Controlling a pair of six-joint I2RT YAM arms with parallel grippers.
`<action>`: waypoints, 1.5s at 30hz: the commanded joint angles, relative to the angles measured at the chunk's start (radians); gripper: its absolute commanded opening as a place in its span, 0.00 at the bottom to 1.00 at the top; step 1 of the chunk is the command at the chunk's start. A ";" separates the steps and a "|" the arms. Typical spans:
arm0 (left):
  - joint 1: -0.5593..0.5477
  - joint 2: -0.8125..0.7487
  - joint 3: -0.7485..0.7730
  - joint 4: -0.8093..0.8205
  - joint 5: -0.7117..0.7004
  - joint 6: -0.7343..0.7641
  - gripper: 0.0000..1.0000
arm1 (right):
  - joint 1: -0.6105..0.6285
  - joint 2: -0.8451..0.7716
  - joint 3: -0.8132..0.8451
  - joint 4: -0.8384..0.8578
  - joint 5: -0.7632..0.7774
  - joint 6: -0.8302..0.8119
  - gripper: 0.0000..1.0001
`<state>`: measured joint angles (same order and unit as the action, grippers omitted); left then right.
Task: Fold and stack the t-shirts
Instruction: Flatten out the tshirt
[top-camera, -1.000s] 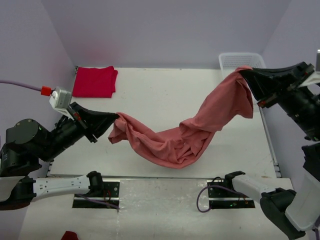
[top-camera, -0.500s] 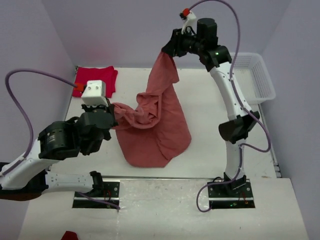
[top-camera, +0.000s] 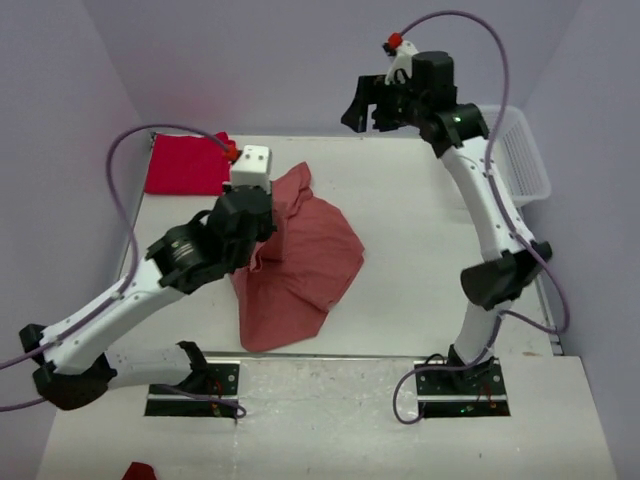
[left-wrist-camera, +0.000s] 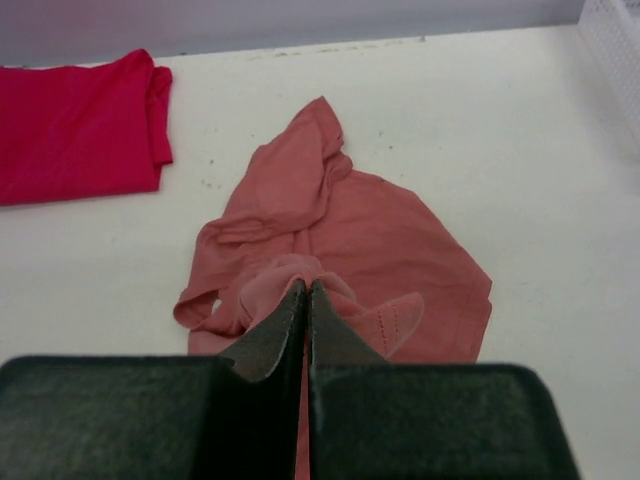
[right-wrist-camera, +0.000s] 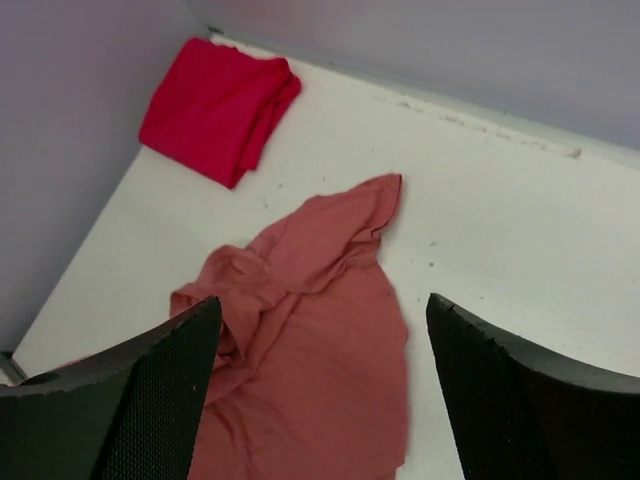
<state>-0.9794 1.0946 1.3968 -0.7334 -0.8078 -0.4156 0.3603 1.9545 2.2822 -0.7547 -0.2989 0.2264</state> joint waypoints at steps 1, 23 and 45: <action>0.083 0.109 -0.022 0.184 0.174 0.087 0.00 | 0.015 -0.265 -0.155 -0.025 0.055 0.020 0.83; 0.777 0.107 -0.229 0.284 0.470 0.167 0.00 | 0.542 -0.662 -1.457 0.408 0.076 0.349 0.64; 0.782 0.050 -0.243 0.278 0.570 0.138 0.00 | 0.686 -0.264 -1.391 0.673 0.038 0.432 0.65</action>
<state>-0.2085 1.1706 1.1473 -0.4831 -0.2543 -0.2775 1.0363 1.6516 0.8467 -0.1375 -0.2382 0.6418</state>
